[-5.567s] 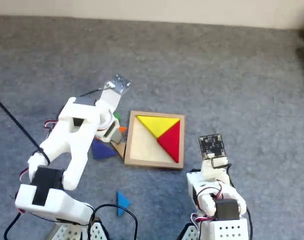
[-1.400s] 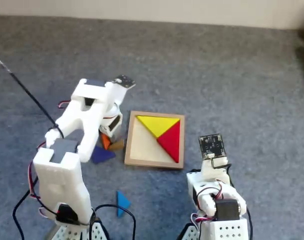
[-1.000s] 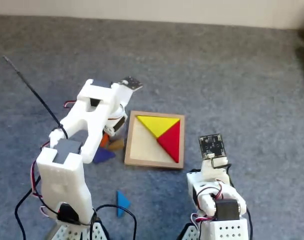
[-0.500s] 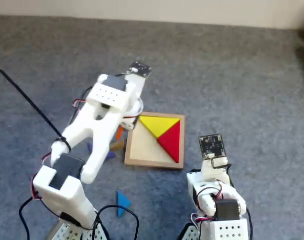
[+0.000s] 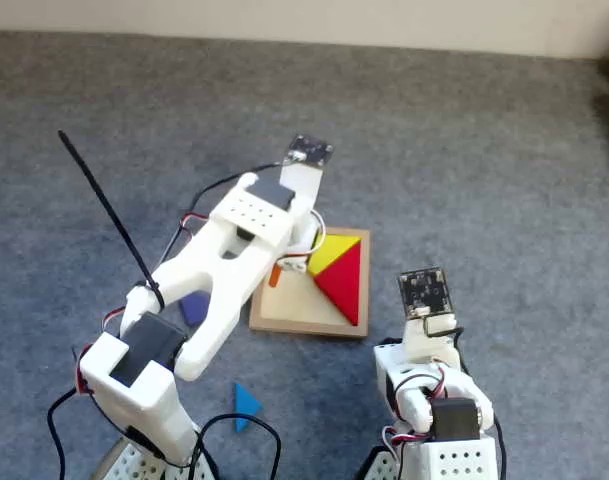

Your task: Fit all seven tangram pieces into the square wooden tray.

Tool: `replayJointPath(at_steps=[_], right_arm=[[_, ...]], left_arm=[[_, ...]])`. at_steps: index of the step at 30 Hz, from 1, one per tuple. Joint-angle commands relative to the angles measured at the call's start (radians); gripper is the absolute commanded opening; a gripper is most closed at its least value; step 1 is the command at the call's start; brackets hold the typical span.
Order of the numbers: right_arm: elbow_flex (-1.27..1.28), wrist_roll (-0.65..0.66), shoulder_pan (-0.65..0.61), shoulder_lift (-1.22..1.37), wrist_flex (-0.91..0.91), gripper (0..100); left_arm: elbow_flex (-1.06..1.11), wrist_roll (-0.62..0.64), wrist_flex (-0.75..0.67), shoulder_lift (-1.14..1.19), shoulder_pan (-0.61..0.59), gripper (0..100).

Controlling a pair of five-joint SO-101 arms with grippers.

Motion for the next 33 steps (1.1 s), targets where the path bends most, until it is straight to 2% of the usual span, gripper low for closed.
replayJointPath(at_steps=[1,4,10,23,29,33], right_arm=[[0.143,-0.005,0.012,-0.031,0.01,1.7],[0.143,-0.005,0.012,-0.031,0.01,1.7],[0.143,-0.005,0.012,-0.031,0.01,1.7],[0.143,-0.005,0.012,-0.031,0.01,1.7],[0.143,-0.005,0.012,-0.031,0.01,1.7],[0.143,-0.005,0.012,-0.031,0.01,1.7]], left_arm=[[0.042,0.011,-0.087,-0.061,0.019,1],[0.068,0.005,-0.117,-0.061,0.018,2],[0.074,0.009,-0.109,-0.059,-0.007,19],[0.067,0.005,-0.107,-0.071,-0.147,18],[0.064,0.005,-0.106,-0.073,-0.16,19],[0.016,0.005,-0.032,-0.073,-0.16,19]])
